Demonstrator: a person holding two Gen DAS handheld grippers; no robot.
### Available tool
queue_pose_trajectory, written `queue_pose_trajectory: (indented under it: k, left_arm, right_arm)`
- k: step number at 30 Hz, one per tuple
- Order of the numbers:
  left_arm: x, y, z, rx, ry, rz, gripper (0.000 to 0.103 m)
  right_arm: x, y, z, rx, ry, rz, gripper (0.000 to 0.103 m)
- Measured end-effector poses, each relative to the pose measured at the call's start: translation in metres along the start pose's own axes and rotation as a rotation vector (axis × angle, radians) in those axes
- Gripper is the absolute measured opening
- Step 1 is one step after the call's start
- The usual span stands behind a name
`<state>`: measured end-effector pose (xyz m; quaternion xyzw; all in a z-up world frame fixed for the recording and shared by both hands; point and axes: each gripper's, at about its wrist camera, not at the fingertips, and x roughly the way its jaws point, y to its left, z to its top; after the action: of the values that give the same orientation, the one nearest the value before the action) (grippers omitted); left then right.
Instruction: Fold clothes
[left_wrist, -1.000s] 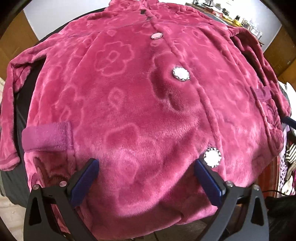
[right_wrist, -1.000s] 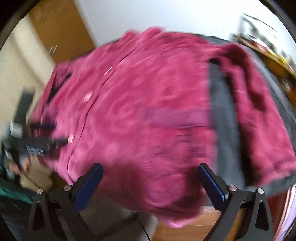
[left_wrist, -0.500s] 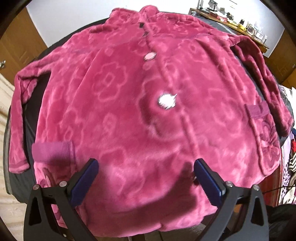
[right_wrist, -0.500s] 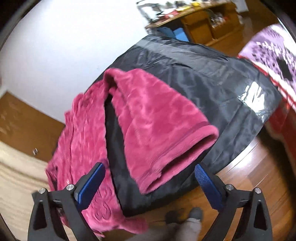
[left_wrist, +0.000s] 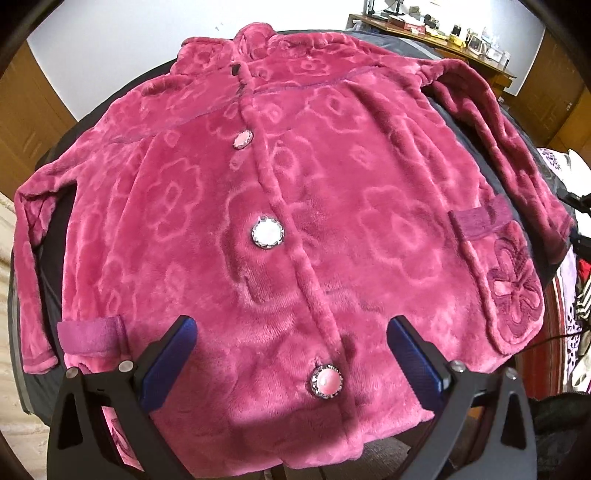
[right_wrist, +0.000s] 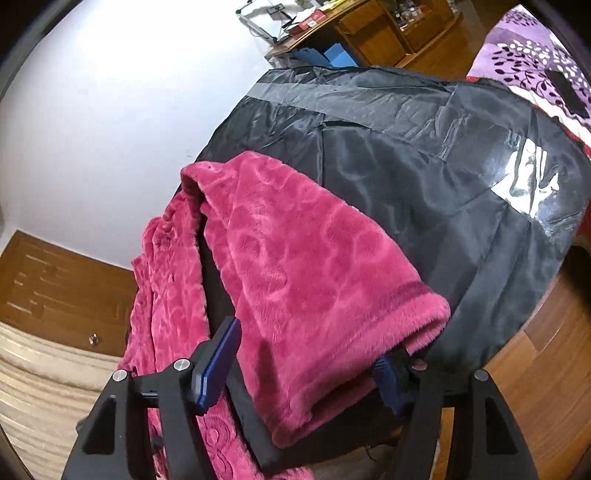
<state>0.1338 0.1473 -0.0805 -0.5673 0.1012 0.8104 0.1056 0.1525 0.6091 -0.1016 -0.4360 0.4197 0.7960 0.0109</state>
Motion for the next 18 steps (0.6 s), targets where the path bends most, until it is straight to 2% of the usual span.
queue_pose_trajectory:
  k: [2, 7, 9, 10, 12, 18]
  left_arm:
    - [0.004, 0.001, 0.000, 0.000, 0.012, 0.003, 0.103]
    - [0.008, 0.000, 0.000, -0.004, 0.025, 0.010, 0.103]
    - [0.008, -0.001, 0.001, -0.007, 0.026, 0.013, 0.103]
    - [0.008, -0.001, 0.002, -0.009, 0.026, 0.014, 0.103]
    - [0.009, -0.001, 0.003, -0.014, 0.027, 0.018, 0.103]
    - [0.009, -0.005, 0.008, -0.018, 0.026, 0.020, 0.103]
  right_arm:
    - [0.004, -0.001, 0.005, 0.001, -0.007, -0.006, 0.055]
    - [0.012, -0.009, 0.017, 0.018, -0.018, -0.026, 0.032]
    - [0.010, -0.008, 0.019, -0.001, -0.026, -0.060, 0.020]
    - [0.008, -0.007, 0.019, -0.014, -0.038, -0.081, 0.017]
    - [0.002, -0.005, 0.020, -0.039, -0.069, -0.120, 0.014]
    - [-0.048, 0.011, 0.036, -0.141, -0.238, -0.225, 0.012]
